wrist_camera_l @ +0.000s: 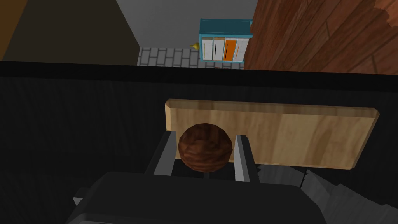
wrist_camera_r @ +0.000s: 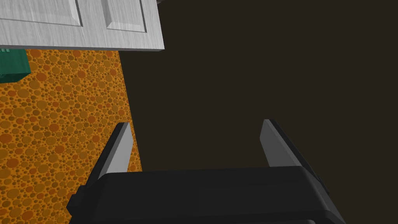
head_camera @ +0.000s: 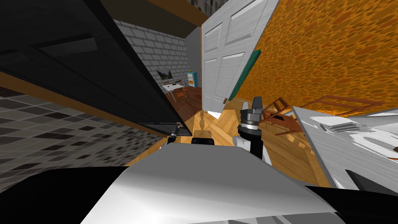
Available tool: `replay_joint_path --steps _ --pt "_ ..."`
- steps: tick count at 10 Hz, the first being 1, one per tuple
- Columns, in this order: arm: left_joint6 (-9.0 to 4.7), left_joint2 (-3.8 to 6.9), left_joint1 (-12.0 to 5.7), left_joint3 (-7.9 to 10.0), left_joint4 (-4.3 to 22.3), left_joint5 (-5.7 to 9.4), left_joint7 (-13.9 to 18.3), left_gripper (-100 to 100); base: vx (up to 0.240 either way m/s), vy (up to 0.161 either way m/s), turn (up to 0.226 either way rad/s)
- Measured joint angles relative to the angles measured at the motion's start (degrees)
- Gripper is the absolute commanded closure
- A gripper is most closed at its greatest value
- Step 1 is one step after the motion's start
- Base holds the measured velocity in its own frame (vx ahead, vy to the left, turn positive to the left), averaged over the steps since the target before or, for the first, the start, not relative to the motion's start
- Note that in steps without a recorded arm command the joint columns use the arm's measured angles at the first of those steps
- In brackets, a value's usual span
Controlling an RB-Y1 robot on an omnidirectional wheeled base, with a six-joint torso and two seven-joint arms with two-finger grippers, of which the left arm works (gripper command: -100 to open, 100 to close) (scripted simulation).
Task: Pull the door open
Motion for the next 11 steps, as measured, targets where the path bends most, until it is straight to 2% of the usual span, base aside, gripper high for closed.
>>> replay_joint_path --steps 1,3,5,8,9,11 --pt "-0.73 0.58 1.08 -0.44 -0.6 -0.33 0.6 100 -0.174 0.027 -0.046" --pt "-2.86 1.43 1.76 -1.05 0.5 -0.78 1.5 100 -0.135 0.037 -0.048" --pt "-3.74 1.74 2.51 -1.29 0.7 -1.0 1.9 100 -0.17 0.072 -0.162" --pt "-7.33 2.81 3.24 -1.51 2.6 -1.37 2.8 100 -0.163 0.051 -0.14" --pt "-7.7 3.31 4.63 -1.59 1.4 -1.5 3.2 100 -0.162 0.057 -0.118" --pt "-9.89 3.97 5.27 -1.83 2.7 -1.8 3.8 100 -0.148 0.056 -0.13"
